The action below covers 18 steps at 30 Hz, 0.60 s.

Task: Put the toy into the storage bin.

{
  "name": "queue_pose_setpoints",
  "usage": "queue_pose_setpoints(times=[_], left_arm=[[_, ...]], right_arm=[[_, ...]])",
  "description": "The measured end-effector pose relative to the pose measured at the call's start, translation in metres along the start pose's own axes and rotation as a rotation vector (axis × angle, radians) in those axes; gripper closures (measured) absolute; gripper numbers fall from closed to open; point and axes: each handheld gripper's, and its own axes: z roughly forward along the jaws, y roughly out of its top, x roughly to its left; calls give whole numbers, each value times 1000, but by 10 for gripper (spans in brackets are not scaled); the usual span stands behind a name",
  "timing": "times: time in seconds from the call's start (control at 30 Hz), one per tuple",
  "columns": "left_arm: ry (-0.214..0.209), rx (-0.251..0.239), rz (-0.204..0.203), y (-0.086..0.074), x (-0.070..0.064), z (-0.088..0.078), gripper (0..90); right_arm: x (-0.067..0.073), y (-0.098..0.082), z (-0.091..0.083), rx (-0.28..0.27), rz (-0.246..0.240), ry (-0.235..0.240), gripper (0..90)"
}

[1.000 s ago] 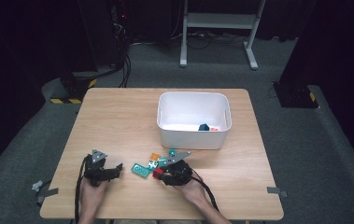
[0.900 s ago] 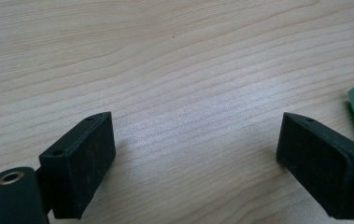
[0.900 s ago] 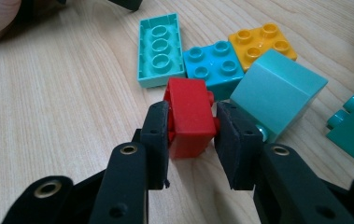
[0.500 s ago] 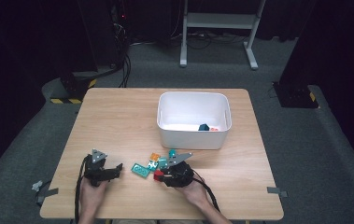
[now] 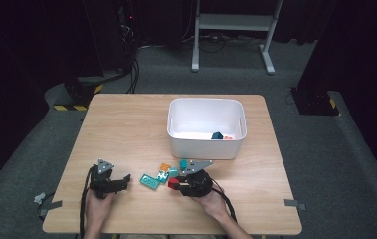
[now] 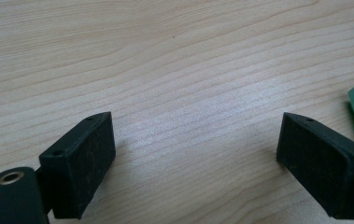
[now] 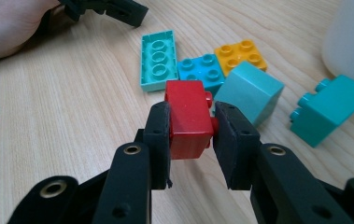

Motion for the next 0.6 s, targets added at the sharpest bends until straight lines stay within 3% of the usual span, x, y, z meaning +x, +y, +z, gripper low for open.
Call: queue_pose_setpoints(times=[0.6], left_arm=[[0, 0, 0, 0, 0, 0, 115]], right_arm=[[-10, 7, -30, -38, 4, -52, 677]])
